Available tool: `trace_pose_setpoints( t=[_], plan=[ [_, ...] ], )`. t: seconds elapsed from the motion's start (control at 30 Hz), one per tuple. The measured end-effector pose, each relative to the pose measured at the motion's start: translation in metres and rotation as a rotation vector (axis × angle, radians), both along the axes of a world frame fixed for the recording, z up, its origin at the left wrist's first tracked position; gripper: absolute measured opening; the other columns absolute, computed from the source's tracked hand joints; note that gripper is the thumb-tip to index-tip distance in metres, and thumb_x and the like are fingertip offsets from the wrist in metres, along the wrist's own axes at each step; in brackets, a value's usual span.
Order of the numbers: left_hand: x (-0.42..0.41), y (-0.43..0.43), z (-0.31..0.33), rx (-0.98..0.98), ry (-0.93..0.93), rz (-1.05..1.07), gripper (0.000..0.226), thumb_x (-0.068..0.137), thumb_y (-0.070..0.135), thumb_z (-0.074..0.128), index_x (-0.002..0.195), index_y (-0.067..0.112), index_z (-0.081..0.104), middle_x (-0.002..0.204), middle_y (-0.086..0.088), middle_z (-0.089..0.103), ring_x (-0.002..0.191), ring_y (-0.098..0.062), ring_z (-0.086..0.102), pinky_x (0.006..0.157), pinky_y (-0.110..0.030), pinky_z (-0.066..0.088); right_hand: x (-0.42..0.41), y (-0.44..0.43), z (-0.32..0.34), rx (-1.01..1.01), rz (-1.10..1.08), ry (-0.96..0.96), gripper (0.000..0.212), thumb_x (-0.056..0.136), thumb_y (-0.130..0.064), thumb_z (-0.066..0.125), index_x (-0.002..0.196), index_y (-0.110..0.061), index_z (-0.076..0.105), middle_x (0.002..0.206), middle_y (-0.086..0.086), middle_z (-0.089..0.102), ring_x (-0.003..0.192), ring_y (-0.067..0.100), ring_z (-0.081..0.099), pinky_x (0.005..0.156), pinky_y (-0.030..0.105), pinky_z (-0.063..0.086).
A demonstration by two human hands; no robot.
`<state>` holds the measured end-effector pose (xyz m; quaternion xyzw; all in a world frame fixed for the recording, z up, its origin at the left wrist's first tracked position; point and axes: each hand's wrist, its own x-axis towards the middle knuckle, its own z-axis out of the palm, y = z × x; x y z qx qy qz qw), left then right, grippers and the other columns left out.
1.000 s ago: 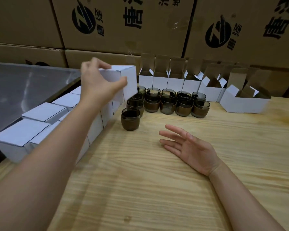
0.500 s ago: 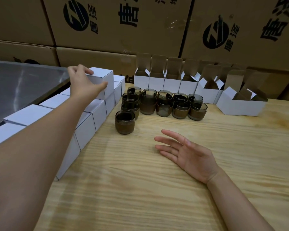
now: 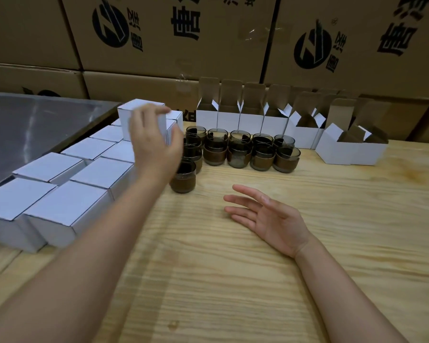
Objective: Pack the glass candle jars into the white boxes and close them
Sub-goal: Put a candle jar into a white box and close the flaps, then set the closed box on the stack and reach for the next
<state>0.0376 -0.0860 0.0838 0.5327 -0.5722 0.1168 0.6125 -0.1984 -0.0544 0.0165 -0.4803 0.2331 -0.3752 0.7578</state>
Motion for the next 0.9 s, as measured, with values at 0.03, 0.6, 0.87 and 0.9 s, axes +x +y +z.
trace_pose_setpoints(
  t=[0.03, 0.6, 0.87, 0.9],
  plan=[
    [-0.018, 0.011, -0.008, 0.002, 0.038, -0.067, 0.013, 0.085, 0.008, 0.055, 0.098, 0.009, 0.057, 0.099, -0.007, 0.057, 0.091, -0.015, 0.051, 0.083, -0.015, 0.037, 0.000, 0.001, 0.001, 0.002, -0.008, 0.006, 0.085, 0.065, -0.044, 0.078, 0.137, -0.010, 0.048, 0.137, 0.020, 0.052, 0.127, 0.036, 0.049, 0.110, 0.042, 0.037],
    [-0.099, 0.054, -0.088, 0.628, 0.431, -0.351, 0.026, 0.089, 0.011, 0.057, 0.085, 0.037, 0.056, 0.076, 0.008, 0.062, 0.067, 0.006, 0.056, 0.058, -0.005, 0.042, 0.006, -0.028, 0.012, -0.335, -0.614, 0.600, 0.019, 0.093, -0.022, 0.058, 0.110, -0.028, 0.059, 0.110, 0.000, 0.065, 0.098, 0.017, 0.063, 0.079, 0.024, 0.048],
    [-0.100, 0.053, -0.091, 0.633, 0.428, -0.339, 0.019, 0.088, 0.013, 0.058, 0.085, 0.031, 0.060, 0.076, 0.009, 0.061, 0.066, 0.007, 0.054, 0.058, -0.006, 0.042, -0.105, -0.136, 0.036, -0.407, -1.059, 1.387, 0.060, 0.091, -0.016, 0.055, 0.144, -0.009, 0.027, 0.145, 0.009, 0.032, 0.117, 0.031, 0.049, 0.082, 0.037, 0.042],
    [-0.099, 0.052, -0.091, 0.632, 0.426, -0.334, 0.018, 0.088, 0.013, 0.058, 0.084, 0.031, 0.060, 0.075, 0.009, 0.061, 0.066, 0.006, 0.054, 0.058, -0.006, 0.042, -0.118, -0.146, 0.036, -0.391, -1.058, 1.474, 0.063, 0.090, -0.014, 0.056, 0.144, -0.008, 0.024, 0.149, 0.011, 0.026, 0.119, 0.034, 0.048, 0.080, 0.039, 0.041]
  ],
)
